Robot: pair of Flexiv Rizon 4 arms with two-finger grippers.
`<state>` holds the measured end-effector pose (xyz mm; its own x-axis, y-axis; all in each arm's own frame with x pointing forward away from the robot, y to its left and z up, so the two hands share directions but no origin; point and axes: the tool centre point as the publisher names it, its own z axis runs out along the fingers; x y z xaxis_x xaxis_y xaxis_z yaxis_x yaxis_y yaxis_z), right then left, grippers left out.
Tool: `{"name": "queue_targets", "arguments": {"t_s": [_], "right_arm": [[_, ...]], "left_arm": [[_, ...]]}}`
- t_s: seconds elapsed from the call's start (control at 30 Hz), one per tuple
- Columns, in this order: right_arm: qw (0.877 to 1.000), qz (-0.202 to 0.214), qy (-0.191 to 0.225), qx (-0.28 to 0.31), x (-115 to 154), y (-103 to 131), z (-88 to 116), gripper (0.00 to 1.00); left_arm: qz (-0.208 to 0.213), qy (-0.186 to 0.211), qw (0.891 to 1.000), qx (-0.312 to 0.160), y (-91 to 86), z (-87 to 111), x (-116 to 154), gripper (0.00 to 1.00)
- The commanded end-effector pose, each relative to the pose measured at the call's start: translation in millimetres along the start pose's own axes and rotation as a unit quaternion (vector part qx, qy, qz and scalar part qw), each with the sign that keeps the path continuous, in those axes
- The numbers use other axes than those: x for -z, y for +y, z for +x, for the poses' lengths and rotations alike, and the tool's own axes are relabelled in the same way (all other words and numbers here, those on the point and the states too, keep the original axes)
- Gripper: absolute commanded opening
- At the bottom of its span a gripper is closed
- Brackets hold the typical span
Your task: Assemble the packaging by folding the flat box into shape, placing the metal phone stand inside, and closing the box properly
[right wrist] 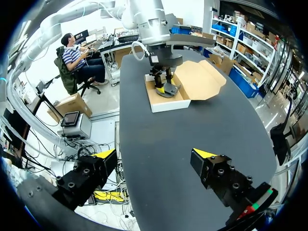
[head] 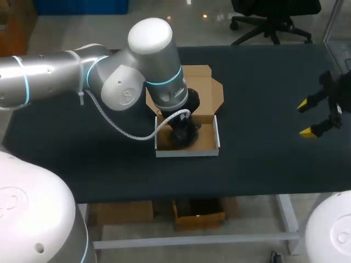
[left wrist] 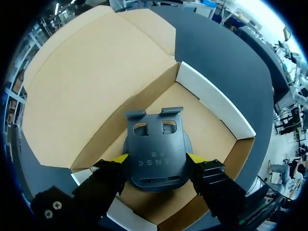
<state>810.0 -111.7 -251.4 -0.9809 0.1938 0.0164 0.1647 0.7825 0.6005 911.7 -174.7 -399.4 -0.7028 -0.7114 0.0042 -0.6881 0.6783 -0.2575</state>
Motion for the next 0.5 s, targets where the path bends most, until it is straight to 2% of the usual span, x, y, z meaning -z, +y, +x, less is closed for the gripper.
{"name": "queue_targets", "arguments": {"t_s": [0.03, 0.3, 0.5], "right_arm": [[1.0, -0.001, 0.0, 0.001, 0.5, -0.4, 0.8, 1.0], [1.0, -0.001, 0.0, 0.001, 0.5, -0.4, 0.8, 1.0], [1.0, -0.001, 0.0, 0.001, 0.5, -0.4, 0.8, 1.0]], "left_arm": [[0.0, -0.007, 1.0, 0.0, -1.8, 2.4, 1.1, 1.0], [0.008, -0.012, 1.0, 0.0, -2.0, 3.9, 5.8, 1.0], [0.01, -0.018, 1.0, 0.024, -0.7, 8.2, 16.5, 1.0]]}}
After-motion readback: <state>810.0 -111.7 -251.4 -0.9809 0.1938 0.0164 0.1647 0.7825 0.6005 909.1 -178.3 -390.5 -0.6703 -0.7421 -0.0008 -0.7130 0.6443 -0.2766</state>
